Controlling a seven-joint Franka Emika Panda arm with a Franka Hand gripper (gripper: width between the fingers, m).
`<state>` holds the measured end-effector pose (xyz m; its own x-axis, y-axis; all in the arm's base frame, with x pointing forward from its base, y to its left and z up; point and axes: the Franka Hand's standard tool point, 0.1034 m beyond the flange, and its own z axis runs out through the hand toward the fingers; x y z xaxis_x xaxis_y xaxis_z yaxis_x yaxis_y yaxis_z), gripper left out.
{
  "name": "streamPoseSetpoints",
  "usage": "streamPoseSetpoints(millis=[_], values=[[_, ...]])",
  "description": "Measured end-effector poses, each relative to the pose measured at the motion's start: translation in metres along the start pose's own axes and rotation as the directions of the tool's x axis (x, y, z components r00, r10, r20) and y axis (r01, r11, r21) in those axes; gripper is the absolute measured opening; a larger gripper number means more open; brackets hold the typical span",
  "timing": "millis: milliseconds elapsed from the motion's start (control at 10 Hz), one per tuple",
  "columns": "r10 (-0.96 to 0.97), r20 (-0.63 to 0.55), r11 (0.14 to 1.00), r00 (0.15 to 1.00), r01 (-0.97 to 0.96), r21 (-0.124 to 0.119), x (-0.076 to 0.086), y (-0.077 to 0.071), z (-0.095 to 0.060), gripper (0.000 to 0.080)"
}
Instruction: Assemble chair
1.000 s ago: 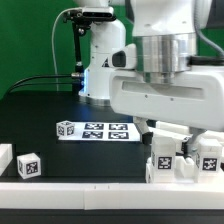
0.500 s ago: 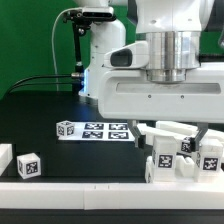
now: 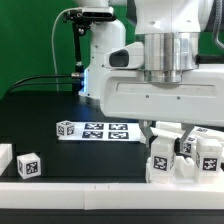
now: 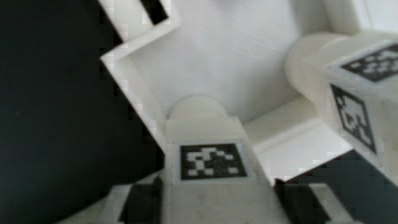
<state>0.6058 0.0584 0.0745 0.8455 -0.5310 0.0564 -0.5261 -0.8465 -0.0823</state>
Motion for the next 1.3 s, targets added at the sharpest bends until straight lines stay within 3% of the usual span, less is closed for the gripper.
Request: streamPoseSetpoints(millis=[300,600,800,1000,1100,1200,1300], values=[[0.4,0.022,0.916,0.916,-0.4,-0.001,0.0023,-0.0005,-0.0026,0.0286],[0.814,0.07,0.578,0.577,-0.816,0.006,0.001,-0.0051,0.002,0.0287],[0.88,0.082,0.468,0.467,-0.884,0.01,0.0008,-0.0071,0.0028,0.0287],[0.835,0.077,0.545,0.544,-0.838,0.015,0.0002,-0.0071,0.0031,0.0291],[0.765,0.065,0.641,0.64,-0.768,0.016,-0.001,-0.0074,0.0037,0.0505],[0.645,0.055,0.763,0.763,-0.646,0.025,0.001,-0.0062,0.0036,0.0505],[0.531,0.045,0.846,0.846,-0.532,0.033,0.003,-0.006,0.0026,0.0617]])
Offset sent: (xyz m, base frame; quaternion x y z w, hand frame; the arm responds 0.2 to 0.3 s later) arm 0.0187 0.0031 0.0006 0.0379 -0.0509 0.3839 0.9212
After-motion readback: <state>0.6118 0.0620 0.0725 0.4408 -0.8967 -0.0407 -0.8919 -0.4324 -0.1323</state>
